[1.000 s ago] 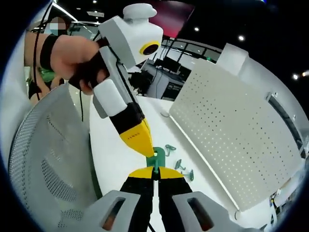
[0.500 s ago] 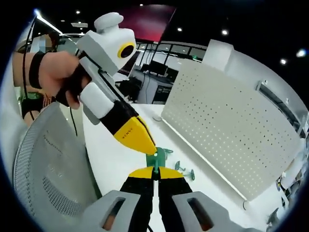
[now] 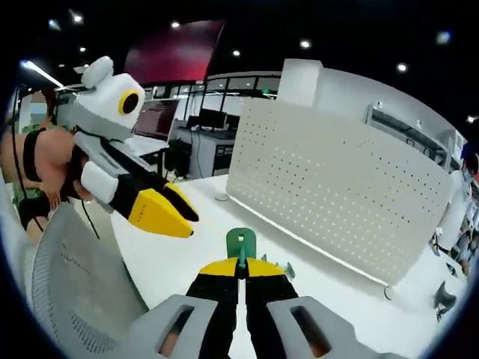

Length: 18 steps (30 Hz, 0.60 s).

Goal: Insert the hook assembly into the mounting plate slot until the hook locks in place.

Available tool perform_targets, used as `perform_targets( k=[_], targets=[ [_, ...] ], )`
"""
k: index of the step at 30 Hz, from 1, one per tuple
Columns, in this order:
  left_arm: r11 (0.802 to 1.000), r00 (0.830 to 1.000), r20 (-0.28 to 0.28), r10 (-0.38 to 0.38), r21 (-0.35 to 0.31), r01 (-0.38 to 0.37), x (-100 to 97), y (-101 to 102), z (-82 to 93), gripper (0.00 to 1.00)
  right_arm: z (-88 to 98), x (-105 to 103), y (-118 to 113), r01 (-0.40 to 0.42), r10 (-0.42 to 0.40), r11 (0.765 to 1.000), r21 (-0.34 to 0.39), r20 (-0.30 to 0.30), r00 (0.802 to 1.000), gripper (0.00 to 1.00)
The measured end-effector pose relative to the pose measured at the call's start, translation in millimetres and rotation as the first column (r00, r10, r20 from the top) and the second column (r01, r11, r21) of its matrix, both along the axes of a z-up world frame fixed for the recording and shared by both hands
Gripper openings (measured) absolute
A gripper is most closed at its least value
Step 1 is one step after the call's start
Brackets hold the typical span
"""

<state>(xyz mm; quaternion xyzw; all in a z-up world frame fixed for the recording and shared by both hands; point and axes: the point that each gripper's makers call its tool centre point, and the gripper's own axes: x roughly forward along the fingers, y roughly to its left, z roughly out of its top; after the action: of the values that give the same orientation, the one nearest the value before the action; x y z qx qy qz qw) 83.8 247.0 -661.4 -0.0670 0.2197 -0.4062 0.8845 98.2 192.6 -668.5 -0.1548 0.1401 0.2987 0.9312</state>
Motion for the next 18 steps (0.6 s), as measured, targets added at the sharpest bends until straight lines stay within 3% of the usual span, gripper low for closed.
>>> perform_targets(
  k=[8,18],
  targets=[
    [1.0,0.998,0.057,0.009,0.01,-0.009,-2.1,8,3.9,0.27,16.6,16,-10,0.083,-0.084,0.993,0.089,0.013,0.996,0.01],
    [1.0,0.99,0.141,-0.003,0.007,0.002,-4.3,10,10.1,0.35,40.4,36,-21,0.137,-0.145,0.981,0.135,0.047,0.988,0.01]
  ],
)
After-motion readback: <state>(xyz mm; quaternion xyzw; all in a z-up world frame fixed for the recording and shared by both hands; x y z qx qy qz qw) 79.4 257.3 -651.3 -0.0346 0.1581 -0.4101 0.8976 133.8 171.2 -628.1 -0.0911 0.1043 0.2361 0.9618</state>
